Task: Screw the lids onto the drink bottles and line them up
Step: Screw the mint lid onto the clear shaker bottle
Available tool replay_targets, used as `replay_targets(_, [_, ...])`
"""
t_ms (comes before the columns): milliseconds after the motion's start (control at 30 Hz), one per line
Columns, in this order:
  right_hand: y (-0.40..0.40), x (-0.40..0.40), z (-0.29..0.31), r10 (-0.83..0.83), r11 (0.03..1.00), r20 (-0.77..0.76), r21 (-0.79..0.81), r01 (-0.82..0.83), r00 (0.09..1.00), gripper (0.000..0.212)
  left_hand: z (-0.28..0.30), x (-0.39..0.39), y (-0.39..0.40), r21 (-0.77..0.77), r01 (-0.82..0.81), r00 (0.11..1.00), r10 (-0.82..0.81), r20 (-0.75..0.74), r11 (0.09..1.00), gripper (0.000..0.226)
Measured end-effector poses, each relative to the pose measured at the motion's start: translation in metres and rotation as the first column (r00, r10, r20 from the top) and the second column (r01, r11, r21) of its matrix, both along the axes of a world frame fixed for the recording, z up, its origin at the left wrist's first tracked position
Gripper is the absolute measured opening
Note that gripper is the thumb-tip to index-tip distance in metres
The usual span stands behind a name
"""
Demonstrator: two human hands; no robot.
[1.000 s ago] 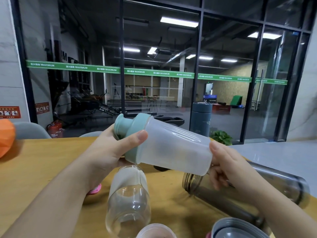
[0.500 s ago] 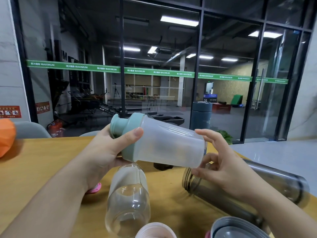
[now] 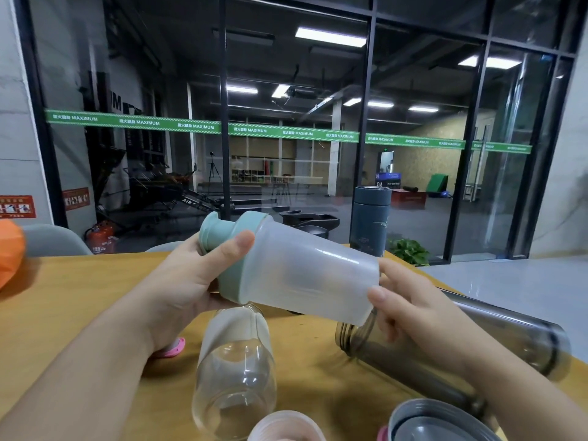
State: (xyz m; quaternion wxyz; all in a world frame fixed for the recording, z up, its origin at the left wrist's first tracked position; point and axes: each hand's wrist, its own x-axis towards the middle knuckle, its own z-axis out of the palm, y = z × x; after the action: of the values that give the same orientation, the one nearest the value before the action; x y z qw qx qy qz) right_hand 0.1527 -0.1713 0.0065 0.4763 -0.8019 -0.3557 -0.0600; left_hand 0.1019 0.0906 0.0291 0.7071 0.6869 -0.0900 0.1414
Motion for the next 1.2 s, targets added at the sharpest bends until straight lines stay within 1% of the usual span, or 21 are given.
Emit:
replay_targets(100, [0.002, -0.005, 0.003, -0.009, 1.0, 0.002, 0.017, 0.008, 1.0, 0.036, 0.001, -0.002, -0.001, 0.004, 0.015, 1.0, -0.015, 0.007, 1.0, 0.101])
replay_targets(200, [0.003, -0.005, 0.004, -0.028, 1.0, 0.004, 0.007, 0.028, 1.0, 0.033, 0.001, -0.002, -0.001, -0.003, 0.012, 1.0, -0.012, 0.014, 1.0, 0.098])
replay_targets(233, [0.003, -0.005, 0.003, -0.027, 1.0, 0.004, 0.003, 0.027, 1.0, 0.037, 0.001, -0.002, -0.001, -0.007, 0.011, 1.0, -0.011, 0.013, 1.0, 0.097])
replay_targets(267, [0.003, -0.003, 0.001, -0.023, 1.0, 0.004, -0.006, 0.023, 1.0, 0.046, 0.001, -0.002, -0.001, -0.015, 0.007, 1.0, -0.007, 0.012, 1.0, 0.094])
replay_targets(333, [0.002, 0.002, -0.003, -0.016, 1.0, 0.003, -0.015, 0.016, 1.0, 0.079, 0.001, -0.001, 0.0, -0.038, -0.001, 1.0, 0.002, 0.013, 0.999, 0.095])
replay_targets(367, [0.001, 0.004, -0.004, -0.021, 1.0, 0.005, -0.013, 0.021, 1.0, 0.093, 0.001, -0.001, 0.0, -0.042, -0.004, 1.0, 0.004, 0.013, 0.999, 0.097])
replay_targets(400, [0.001, 0.006, -0.005, -0.026, 1.0, 0.016, -0.005, 0.026, 1.0, 0.099, 0.001, -0.001, 0.0, -0.04, -0.006, 1.0, 0.007, 0.014, 0.999, 0.098])
replay_targets(433, [0.001, 0.006, -0.005, -0.028, 1.0, 0.035, 0.002, 0.027, 0.999, 0.101, 0.001, -0.001, 0.0, -0.039, -0.008, 1.0, 0.009, 0.014, 0.999, 0.098])
replay_targets(567, [0.002, 0.003, -0.003, -0.07, 0.997, 0.164, -0.031, 0.077, 0.984, 0.098, 0.001, 0.0, 0.001, -0.05, -0.012, 1.0, 0.012, 0.001, 0.999, 0.098])
replay_targets(633, [0.002, 0.0, -0.002, -0.096, 0.994, 0.181, -0.04, 0.105, 0.979, 0.094, 0.001, -0.001, 0.001, -0.053, -0.013, 1.0, 0.012, -0.003, 0.999, 0.099])
replay_targets(733, [0.001, -0.001, -0.001, -0.082, 0.995, 0.205, -0.046, 0.093, 0.975, 0.091, 0.001, -0.001, 0.0, -0.052, -0.02, 1.0, 0.02, -0.004, 0.998, 0.098])
replay_targets(867, [0.0, 0.0, 0.0, -0.024, 0.998, 0.114, -0.054, 0.03, 0.993, 0.083, 0.001, -0.001, 0.001, -0.038, -0.032, 0.999, 0.032, -0.011, 0.999, 0.099])
replay_targets(1067, [0.001, -0.001, -0.003, -0.014, 1.0, 0.008, -0.024, 0.014, 1.0, 0.056, 0.001, -0.002, -0.002, -0.005, -0.016, 1.0, 0.016, -0.014, 1.0, 0.092])
replay_targets(1100, [0.001, -0.001, -0.002, -0.011, 1.0, 0.003, -0.023, 0.011, 1.0, 0.055, 0.001, -0.002, -0.002, 0.0, -0.014, 1.0, 0.014, -0.011, 1.0, 0.093])
replay_targets(1167, [0.001, -0.003, -0.001, -0.008, 1.0, 0.008, -0.019, 0.008, 1.0, 0.06, 0.001, -0.002, -0.003, 0.004, -0.015, 1.0, 0.015, -0.017, 1.0, 0.094])
replay_targets(1200, [0.001, -0.003, -0.001, -0.009, 1.0, 0.013, -0.016, 0.009, 1.0, 0.062, 0.001, -0.002, -0.003, -0.001, -0.015, 1.0, 0.015, -0.024, 1.0, 0.091])
